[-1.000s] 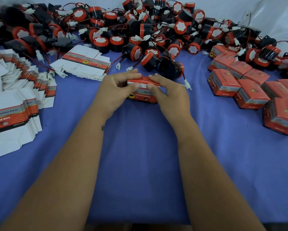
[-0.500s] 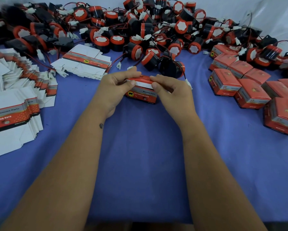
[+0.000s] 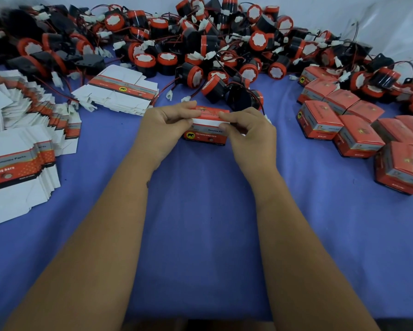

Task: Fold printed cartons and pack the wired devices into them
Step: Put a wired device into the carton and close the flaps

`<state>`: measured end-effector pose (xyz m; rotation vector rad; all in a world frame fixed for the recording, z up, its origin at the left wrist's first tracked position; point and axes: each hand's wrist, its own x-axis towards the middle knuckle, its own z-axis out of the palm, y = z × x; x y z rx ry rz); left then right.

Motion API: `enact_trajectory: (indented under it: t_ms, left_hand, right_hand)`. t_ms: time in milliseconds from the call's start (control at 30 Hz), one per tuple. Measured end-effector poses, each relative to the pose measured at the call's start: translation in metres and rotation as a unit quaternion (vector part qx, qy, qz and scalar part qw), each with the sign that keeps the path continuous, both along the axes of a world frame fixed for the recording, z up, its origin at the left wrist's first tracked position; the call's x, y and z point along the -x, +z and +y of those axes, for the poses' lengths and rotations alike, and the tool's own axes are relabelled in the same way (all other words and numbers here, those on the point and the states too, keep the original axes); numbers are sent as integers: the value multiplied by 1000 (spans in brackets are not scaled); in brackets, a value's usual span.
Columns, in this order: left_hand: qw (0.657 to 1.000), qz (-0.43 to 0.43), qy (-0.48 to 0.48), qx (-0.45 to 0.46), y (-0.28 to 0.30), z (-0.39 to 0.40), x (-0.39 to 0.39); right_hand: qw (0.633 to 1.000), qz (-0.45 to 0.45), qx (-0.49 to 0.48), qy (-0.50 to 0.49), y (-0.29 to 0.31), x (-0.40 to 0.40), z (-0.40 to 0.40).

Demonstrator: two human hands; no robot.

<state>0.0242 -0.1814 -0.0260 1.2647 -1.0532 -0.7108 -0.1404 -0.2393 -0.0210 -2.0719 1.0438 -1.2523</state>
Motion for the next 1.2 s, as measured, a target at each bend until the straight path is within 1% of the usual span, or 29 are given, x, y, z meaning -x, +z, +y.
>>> enact_trajectory:
  t_ms: [233, 300, 333, 433, 467, 500, 567, 600, 700, 767, 900, 1000, 1133, 1200]
  left_hand:
    - [1000, -23, 9, 0, 0, -2, 2]
    - [999, -45, 11, -6, 0, -1, 2]
    - [997, -72, 14, -6, -1, 0, 2]
    - [977, -211, 26, -6, -1, 1, 5]
    - [970, -240, 30, -5, -2, 1, 7]
    - [968, -248, 39, -3, -2, 0, 10]
    - [970, -234, 69, 7, -1, -1, 15]
    - [970, -226, 86, 10, -1, -2, 17]
    - [969, -220, 116, 4, -2, -4, 20]
    - [965, -231, 121, 0, -2, -5, 20]
    - [959, -258, 115, 2, -3, -5, 20]
    - [961, -253, 110, 4, -2, -5, 21]
    - [962, -251, 110, -2, -3, -6, 21]
    - [966, -235, 105, -7, -3, -5, 20]
  right_hand:
    - [999, -13, -41, 6, 0, 5, -3]
    - [999, -9, -33, 2, 0, 4, -2]
    - [1000, -7, -21, 1, 0, 4, -2]
    - [1000, -6, 10, -8, 0, 3, -1]
    - [1000, -5, 13, -10, 0, 3, -1]
    - [1000, -4, 15, -12, 0, 3, -1]
    - [1000, -11, 11, -16, 1, 0, 1]
    - [999, -25, -7, -21, 1, -2, 1]
    - [988, -91, -116, -47, 1, -6, -1]
    - [982, -104, -154, -43, 0, -5, -3]
    - [980, -115, -157, -29, 1, -6, -2]
    - [984, -107, -137, -37, 1, -7, -1]
    - [984, -102, -142, -27, 1, -4, -2]
    - [985, -100, -141, -19, 1, -2, -2]
